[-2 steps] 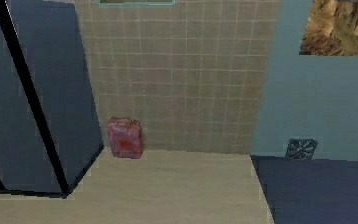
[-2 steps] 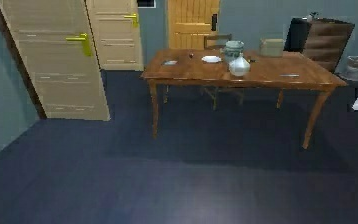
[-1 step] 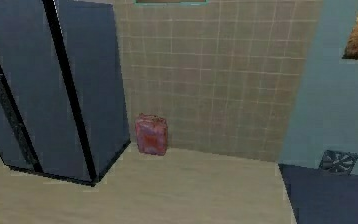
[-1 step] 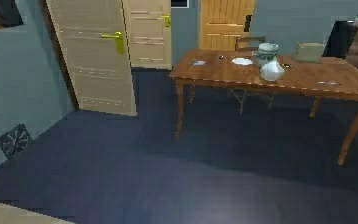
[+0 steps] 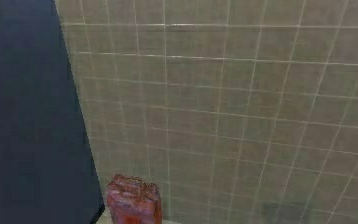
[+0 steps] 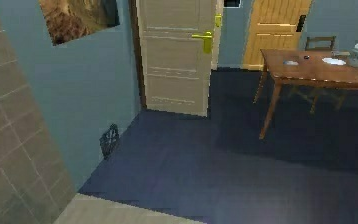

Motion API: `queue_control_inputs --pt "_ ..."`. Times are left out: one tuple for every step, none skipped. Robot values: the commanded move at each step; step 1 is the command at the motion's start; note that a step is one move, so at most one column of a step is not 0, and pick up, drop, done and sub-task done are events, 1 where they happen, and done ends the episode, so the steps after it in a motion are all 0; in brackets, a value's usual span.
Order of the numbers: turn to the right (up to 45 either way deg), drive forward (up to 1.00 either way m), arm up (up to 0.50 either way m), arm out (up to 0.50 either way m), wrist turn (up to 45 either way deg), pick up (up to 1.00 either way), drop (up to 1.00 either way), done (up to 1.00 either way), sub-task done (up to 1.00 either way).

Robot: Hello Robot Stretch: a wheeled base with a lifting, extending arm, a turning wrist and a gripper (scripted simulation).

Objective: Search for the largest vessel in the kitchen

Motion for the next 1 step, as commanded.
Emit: queue_control_inputs --pt "-15.0 0.00 0.00 0.00 0.0 0.00 0.00 0.00 0.00"
